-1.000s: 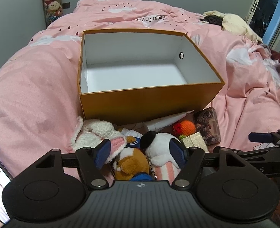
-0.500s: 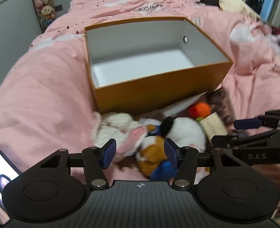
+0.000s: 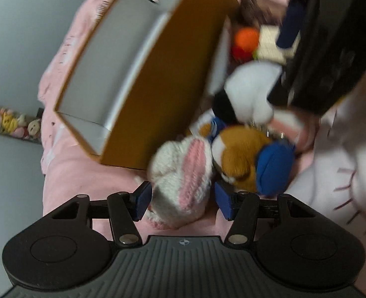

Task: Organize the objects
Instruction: 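Grasp the knitted bunny with the left tool while the right tool grasps the white-black plush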

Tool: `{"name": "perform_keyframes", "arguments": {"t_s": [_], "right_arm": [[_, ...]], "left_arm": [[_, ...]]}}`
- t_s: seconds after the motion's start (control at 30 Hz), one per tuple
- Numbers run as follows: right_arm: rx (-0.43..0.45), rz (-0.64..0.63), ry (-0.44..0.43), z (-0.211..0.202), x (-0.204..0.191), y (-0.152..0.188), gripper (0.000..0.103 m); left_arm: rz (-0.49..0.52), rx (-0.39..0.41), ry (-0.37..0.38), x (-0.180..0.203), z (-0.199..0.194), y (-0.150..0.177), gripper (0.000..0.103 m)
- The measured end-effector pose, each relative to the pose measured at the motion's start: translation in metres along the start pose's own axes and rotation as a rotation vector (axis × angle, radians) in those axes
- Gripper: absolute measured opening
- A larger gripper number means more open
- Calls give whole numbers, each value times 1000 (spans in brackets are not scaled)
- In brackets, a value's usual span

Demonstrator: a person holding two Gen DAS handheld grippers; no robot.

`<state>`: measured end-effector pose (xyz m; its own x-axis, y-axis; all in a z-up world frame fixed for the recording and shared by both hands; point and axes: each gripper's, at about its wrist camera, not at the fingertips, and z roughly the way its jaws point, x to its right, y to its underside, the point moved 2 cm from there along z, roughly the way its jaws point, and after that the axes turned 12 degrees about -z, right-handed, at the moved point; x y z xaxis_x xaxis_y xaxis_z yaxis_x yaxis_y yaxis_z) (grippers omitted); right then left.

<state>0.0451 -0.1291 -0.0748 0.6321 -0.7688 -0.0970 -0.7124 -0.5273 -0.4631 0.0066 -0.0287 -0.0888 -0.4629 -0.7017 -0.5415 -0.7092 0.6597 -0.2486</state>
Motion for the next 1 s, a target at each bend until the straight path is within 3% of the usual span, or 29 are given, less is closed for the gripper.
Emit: {"name": "perform_keyframes", "arguments": {"t_s": [0.23,0.43,0.53,0.63,0.77,0.87,1.0], "right_arm": [[-14,33,-38,7,3,-2,70],[-14,20,-40,10,4,-2,73],[-7,11,-49,11,4,-2,75],[-4,14,-69,13,4,-3,77],[-12,-15,-69,16,0,-6,77],[-17,-51,-63,20,-4,-9,77],[-19,-144,-33,31,-15,-12,77]], "left_arm": [[168,-68,-27,12,30,3,66],[72,-105,16,0,48,11,61],[-45,-96,88,-19,37,16,59],[-274,-106,198,-49,27,22,58],[-652,-88,366,-90,7,36,56],[-859,-66,466,-101,-7,35,56],[-903,-65,406,-87,-11,32,57]]}}
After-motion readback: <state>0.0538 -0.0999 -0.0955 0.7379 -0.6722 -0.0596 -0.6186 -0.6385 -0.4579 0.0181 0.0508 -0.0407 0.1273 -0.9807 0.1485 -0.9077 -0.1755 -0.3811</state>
